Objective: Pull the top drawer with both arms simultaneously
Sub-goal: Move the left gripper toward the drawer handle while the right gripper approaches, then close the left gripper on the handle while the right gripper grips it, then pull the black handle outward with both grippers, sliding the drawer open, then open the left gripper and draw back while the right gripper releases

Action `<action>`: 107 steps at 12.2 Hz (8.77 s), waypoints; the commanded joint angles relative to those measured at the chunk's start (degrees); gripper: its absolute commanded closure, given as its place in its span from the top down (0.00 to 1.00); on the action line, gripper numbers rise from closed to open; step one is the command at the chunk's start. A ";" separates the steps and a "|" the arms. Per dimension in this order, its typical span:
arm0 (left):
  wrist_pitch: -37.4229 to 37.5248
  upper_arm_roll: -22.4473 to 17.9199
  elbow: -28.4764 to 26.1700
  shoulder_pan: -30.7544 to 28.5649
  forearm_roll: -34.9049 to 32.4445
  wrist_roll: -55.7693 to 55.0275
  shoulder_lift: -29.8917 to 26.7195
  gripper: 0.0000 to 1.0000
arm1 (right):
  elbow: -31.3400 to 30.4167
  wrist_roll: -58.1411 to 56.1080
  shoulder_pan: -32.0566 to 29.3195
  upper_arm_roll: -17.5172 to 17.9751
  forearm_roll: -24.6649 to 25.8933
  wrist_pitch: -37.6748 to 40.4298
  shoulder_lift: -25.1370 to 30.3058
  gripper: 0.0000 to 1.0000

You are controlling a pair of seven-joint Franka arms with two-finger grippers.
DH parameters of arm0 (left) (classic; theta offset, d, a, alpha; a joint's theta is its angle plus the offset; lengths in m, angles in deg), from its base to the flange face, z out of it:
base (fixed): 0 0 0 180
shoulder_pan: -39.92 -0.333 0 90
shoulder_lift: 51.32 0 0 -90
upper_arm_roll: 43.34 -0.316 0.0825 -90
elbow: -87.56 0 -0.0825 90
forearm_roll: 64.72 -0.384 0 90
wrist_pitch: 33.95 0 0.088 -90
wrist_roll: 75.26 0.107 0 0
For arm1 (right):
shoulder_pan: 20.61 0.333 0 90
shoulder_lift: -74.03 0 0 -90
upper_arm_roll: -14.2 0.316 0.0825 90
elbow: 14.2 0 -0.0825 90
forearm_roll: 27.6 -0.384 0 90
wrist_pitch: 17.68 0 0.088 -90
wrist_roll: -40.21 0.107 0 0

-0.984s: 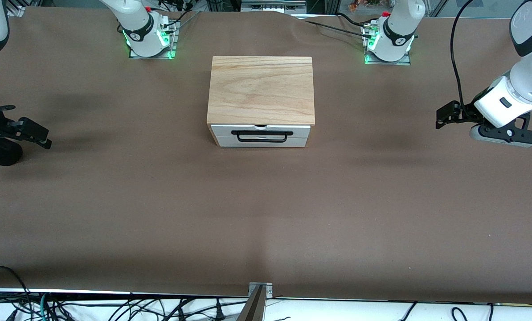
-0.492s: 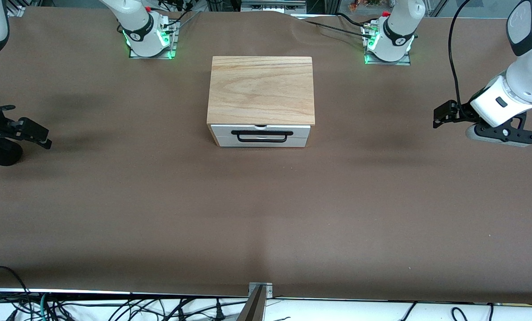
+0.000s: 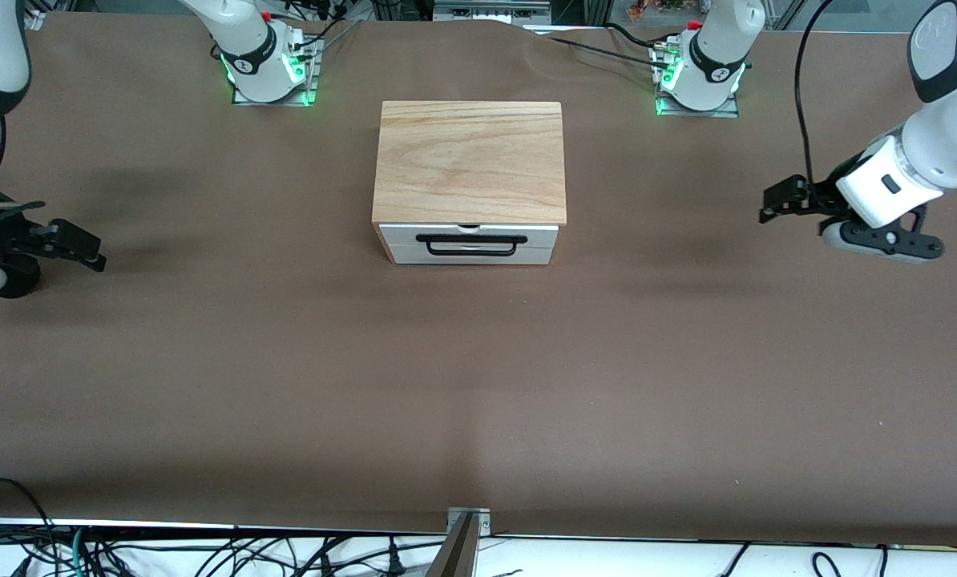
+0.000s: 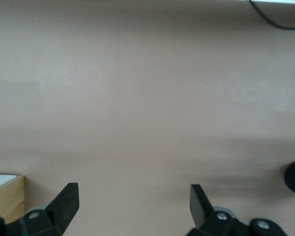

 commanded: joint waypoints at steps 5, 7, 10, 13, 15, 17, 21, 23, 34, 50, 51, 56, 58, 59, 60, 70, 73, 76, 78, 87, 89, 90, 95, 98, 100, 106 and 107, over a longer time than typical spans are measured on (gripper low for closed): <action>2.74 -0.04 1.28 -0.17 28.64 15.22 12.97 1.00 | 0.09 0.50 1.11 0.70 -13.42 0.05 -7.87 1.00; 2.57 0.14 1.28 0.62 38.31 17.14 17.01 1.00 | 0.00 0.32 0.85 0.53 -23.88 -0.65 -10.51 1.00; 1.51 1.45 1.28 2.37 55.43 29.93 25.79 1.00 | -1.83 -3.08 0.14 0.53 -35.93 -1.96 -13.42 1.00; 1.51 2.94 1.19 3.52 61.80 43.39 33.09 1.00 | -7.89 -9.24 0.14 0.53 -49.64 -3.64 -14.21 1.00; 1.51 4.26 0.93 4.31 69.95 51.66 37.49 1.00 | -11.23 -15.20 0.75 0.61 -57.03 -3.64 -14.30 1.00; 1.51 5.50 0.92 5.45 76.91 54.94 40.31 0.97 | -14.58 -23.36 1.37 0.70 -64.77 -2.94 -15.26 1.00; 1.51 5.50 -0.30 7.92 78.96 54.95 40.94 0.74 | -20.47 -39.79 3.83 2.97 -78.65 -2.67 -18.86 1.00; 1.34 5.50 -0.48 9.15 79.05 54.51 41.02 0.67 | -22.14 -46.33 3.92 5.79 -84.56 -1.10 -21.24 1.00; -0.77 5.41 -2.15 10.56 78.96 53.63 41.20 0.07 | -23.47 -54.94 9.80 9.49 -92.56 2.50 -25.98 1.00; -0.68 5.50 -1.98 10.29 78.34 54.25 41.20 0.00 | -23.56 -60.94 11.22 9.40 -97.15 5.33 -28.63 0.26; -0.68 5.50 -1.98 10.29 78.34 54.25 41.11 0.00 | -23.56 -60.94 11.04 9.40 -97.15 5.33 -28.63 0.22; -0.60 5.41 -1.62 10.29 78.34 53.90 41.11 0.00 | -22.86 -60.85 10.60 9.23 -97.23 5.24 -29.15 0.14; -0.42 5.50 -1.10 10.29 78.26 53.72 41.20 0.00 | -22.15 -60.67 10.52 9.14 -97.94 5.06 -29.60 0.14; -0.42 5.41 -0.57 10.47 78.26 53.63 41.20 0.00 | -21.63 -60.32 10.60 9.14 -97.94 4.72 -29.68 0.14; -0.51 5.41 -0.05 10.56 78.26 53.54 41.37 0.00 | -20.84 -60.15 10.52 9.05 -98.02 4.63 -30.12 0.14; -0.68 4.97 14.36 10.73 77.99 39.32 45.41 0.00 | -7.57 -55.23 7.26 8.70 -97.76 3.84 -38.20 0.14; -0.77 4.97 19.01 10.65 77.99 35.80 47.43 0.00 | -3.53 -52.95 6.65 8.70 -97.68 2.34 -40.22 0.14; -0.77 4.71 21.40 10.47 77.99 34.03 48.32 0.00 | -0.01 -51.27 5.86 8.61 -97.67 1.82 -42.07 0.14; -0.77 3.32 22.89 10.47 77.99 33.94 48.75 0.00 | 0.88 -50.48 5.68 8.61 -97.59 0.59 -42.51 0.14; -0.77 0.67 26.33 10.56 77.99 32.46 49.99 0.00 | 7.64 -49.34 4.89 6.94 -97.41 -1.00 -47.08 0.14; -0.68 0.67 25.89 10.47 78.17 32.45 50.16 0.00 | 8.26 -49.33 4.80 6.77 -97.41 -1.00 -47.35 0.14; -0.68 0.67 25.71 10.47 78.26 32.45 50.25 0.05 | 8.35 -49.33 4.80 6.07 -97.50 -1.00 -47.44 0.14; -0.51 0.67 24.66 9.95 78.08 36.23 50.60 1.00 | 8.79 -49.60 4.89 5.80 -97.24 -0.91 -47.44 0.99; -0.51 0.58 25.27 9.07 71.26 36.49 49.99 1.00 | 8.79 -49.51 4.98 5.80 -97.06 -1.52 -47.18 1.00; -0.86 -1.60 25.80 9.15 62.57 35.44 47.54 1.00 | 8.88 -48.99 5.50 4.14 -94.35 -3.10 -45.78 1.00; -0.77 -3.73 26.24 9.24 39.37 26.83 39.28 1.00 | 10.98 -25.74 5.77 -3.42 -70.84 -3.29 -36.30 1.00; -0.77 -3.81 26.15 9.24 33.84 26.13 37.44 1.00 | 11.77 -20.99 5.86 -4.04 -64.95 -3.37 -35.15 1.00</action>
